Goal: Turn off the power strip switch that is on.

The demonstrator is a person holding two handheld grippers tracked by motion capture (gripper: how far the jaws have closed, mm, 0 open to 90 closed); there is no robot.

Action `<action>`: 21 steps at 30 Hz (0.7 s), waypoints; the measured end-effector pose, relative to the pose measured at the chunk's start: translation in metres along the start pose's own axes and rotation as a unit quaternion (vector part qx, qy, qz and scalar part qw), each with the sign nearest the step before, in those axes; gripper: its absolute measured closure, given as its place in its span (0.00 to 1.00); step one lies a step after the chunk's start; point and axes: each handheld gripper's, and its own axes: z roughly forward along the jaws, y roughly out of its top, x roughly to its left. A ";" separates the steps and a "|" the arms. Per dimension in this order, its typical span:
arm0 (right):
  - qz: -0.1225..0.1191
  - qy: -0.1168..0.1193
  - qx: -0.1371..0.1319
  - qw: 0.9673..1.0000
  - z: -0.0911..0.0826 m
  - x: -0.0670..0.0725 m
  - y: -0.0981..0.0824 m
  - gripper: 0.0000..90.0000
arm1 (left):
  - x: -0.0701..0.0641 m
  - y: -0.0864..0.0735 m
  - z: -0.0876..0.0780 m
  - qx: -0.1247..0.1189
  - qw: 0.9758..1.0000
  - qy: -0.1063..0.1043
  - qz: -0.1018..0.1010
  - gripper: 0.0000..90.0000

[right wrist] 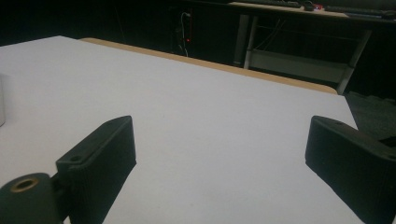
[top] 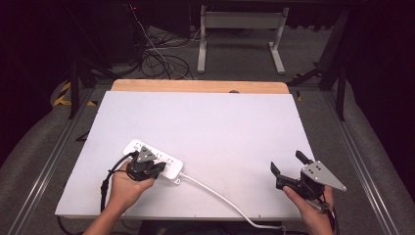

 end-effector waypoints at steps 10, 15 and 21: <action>0.001 0.001 -0.001 1.000 -0.001 0.001 0.001 0.10 | -0.004 0.000 0.002 -0.004 1.000 0.007 -0.006 1.00; 0.000 0.004 -0.002 1.000 0.000 0.002 0.001 0.10 | -0.005 0.000 0.002 -0.005 1.000 0.009 -0.008 1.00; 0.001 0.003 -0.002 1.000 0.000 0.002 0.001 0.10 | -0.009 0.000 0.002 0.001 1.000 0.023 0.009 1.00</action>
